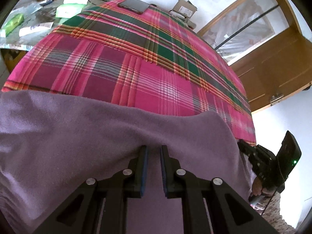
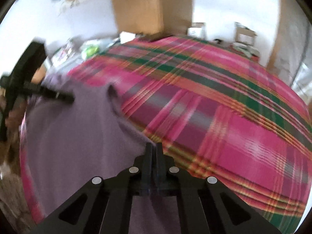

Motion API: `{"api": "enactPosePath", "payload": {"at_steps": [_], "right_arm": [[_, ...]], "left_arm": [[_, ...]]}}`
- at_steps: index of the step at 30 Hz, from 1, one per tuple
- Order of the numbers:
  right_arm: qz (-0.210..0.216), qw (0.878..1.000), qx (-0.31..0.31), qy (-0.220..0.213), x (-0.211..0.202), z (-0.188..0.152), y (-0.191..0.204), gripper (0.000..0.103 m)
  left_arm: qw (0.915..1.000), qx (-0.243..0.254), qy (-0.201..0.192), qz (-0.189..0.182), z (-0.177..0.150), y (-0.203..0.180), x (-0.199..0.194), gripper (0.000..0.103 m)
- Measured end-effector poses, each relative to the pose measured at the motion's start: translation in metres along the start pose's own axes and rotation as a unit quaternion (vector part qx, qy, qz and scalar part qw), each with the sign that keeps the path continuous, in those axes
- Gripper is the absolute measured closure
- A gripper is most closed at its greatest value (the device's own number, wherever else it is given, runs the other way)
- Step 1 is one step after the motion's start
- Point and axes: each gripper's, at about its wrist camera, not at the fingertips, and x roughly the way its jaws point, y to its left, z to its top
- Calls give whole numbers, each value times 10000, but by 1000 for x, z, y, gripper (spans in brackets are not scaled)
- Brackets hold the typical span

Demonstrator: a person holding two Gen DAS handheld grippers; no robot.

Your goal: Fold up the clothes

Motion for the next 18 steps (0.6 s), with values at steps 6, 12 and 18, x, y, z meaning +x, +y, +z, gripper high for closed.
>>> {"api": "enactPosePath", "payload": {"at_steps": [6,12,18], "right_arm": [[-44,9997,194,165,15,0,-7,100],[-25,9994,244,231,20,1,-7,99],[37,9995,224,224,6,0,-9,91]], "left_arm": [[9999,61,-34,126,-1,-8,2,91],[9983,523,-71,-230,4,-43,10,90],[9924,1130,240,-414,12,-87,37,90]]}}
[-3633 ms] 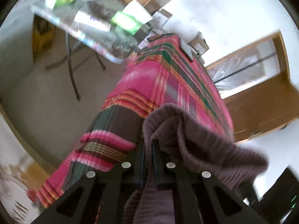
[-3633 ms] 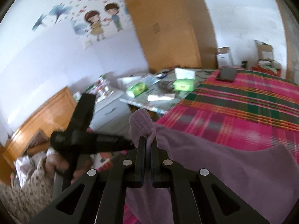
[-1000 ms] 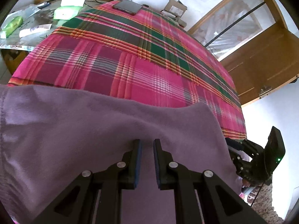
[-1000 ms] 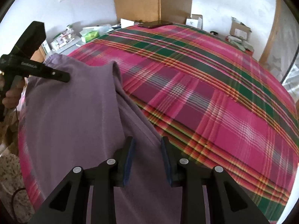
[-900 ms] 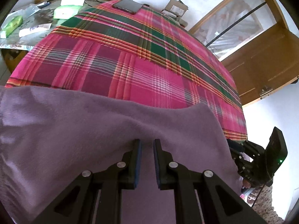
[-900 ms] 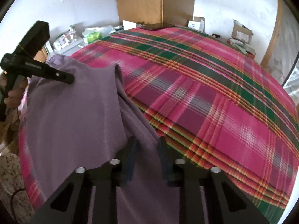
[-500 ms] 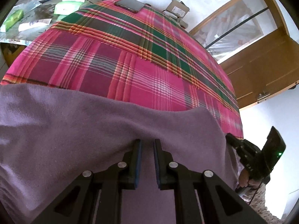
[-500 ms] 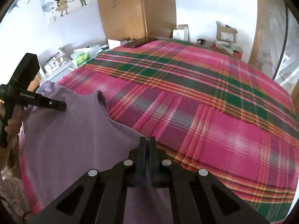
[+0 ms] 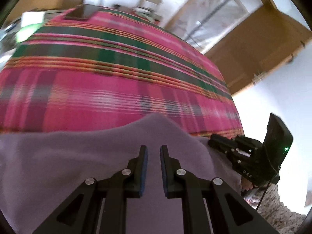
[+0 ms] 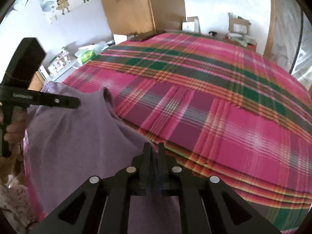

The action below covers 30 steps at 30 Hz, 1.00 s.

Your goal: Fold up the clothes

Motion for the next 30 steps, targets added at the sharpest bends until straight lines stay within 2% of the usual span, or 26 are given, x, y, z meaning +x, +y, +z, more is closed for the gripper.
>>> {"api": "enactPosePath", "payload": {"at_steps": [4,8,12,17,21,23,26,30], "right_arm": [[-231,9997,-46,-36,-17,-9,-6,90],[-696,9975,138,-54,-35,-24,-22,90],[-1005,9925,665,-223,-63,-47,-46,89],[-1403,9788,1419,-453,-89,-74,-70,84],[-1376,9778,1546,-313,-89,-89,-75,78],[-1203,9799,1565,-293,-88,-94,-77,75],[-944,9839,1495,-249,-82,-97,-76,65],[-967,9868,1294,-122,-72,-96,-74,64]], "left_arm": [[9997,169,130,-129,8,-10,18,90],[9995,-143,236,-162,14,3,28,90],[9991,-269,229,-253,15,9,27,91],[9990,-307,227,-239,15,9,26,91],[9993,-257,211,-142,13,5,26,90],[9993,-290,203,-140,12,5,26,90],[9991,-364,192,-133,12,5,26,90],[9994,-306,183,-45,11,2,27,90]]}}
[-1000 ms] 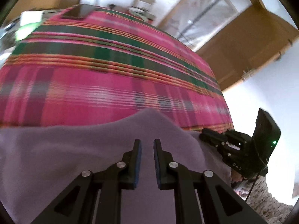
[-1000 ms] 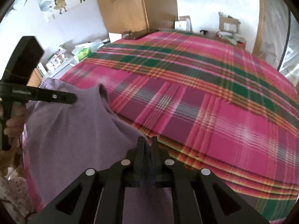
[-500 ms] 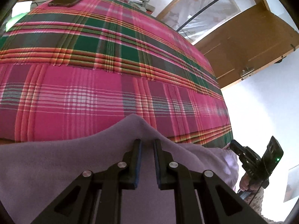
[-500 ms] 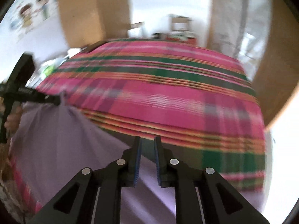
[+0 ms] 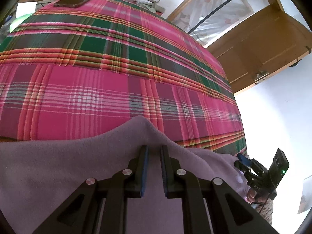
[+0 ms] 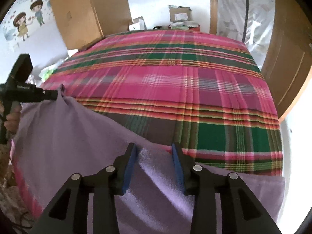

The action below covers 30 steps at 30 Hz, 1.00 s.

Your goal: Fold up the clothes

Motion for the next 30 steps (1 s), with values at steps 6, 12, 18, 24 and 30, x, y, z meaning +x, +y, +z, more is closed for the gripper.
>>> {"api": "enactPosePath", "payload": {"at_steps": [6,12,18,24,30], "right_arm": [[-120,9998,-180,-36,1,-1,2,97],[-207,9991,135,-338,-15,0,-9,101],[-499,9972,475,-292,-17,-6,-23,98],[-466,9951,627,-606,-60,-26,-21,96],[-325,9939,815,-674,-85,-57,-11,85]], "left_arm": [[10000,-49,-3,43,1,-2,1,90],[9999,-71,-37,78,0,-2,1,90],[9993,100,-117,327,-7,-12,-2,90],[9961,815,-43,336,-36,-39,-14,84],[9803,1863,233,605,-80,-68,-18,82]]}}
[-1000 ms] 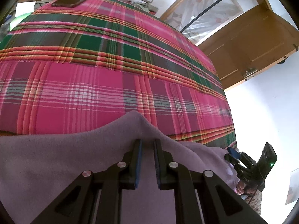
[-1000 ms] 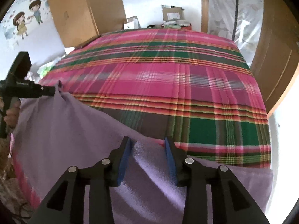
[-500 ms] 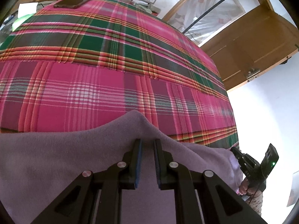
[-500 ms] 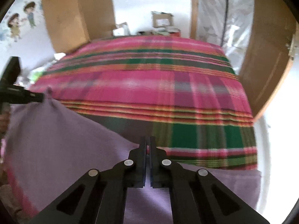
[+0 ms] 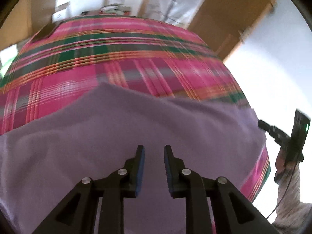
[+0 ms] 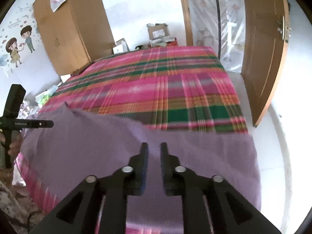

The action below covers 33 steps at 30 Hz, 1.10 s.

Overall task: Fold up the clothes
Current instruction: 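Lay the fleece edge down and open the right gripper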

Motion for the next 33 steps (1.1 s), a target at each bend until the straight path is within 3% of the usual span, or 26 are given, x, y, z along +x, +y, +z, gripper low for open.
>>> {"api": "enactPosePath", "payload": {"at_steps": [10,20,26,33], "right_arm": [[11,9995,-142,274,2,-40,25,80],[-323,9989,-217,270,-10,-59,30,78],[-177,9978,-611,196,-17,-62,55,74],[-177,9942,-1018,307,-13,-72,75,69]], "left_arm": [[9977,577,341,118,-43,-25,0,78],[9937,1063,285,223,-73,-43,-13,75],[9869,1583,264,134,-85,-67,-12,74],[9845,1734,264,76,-94,-70,-17,74]]}}
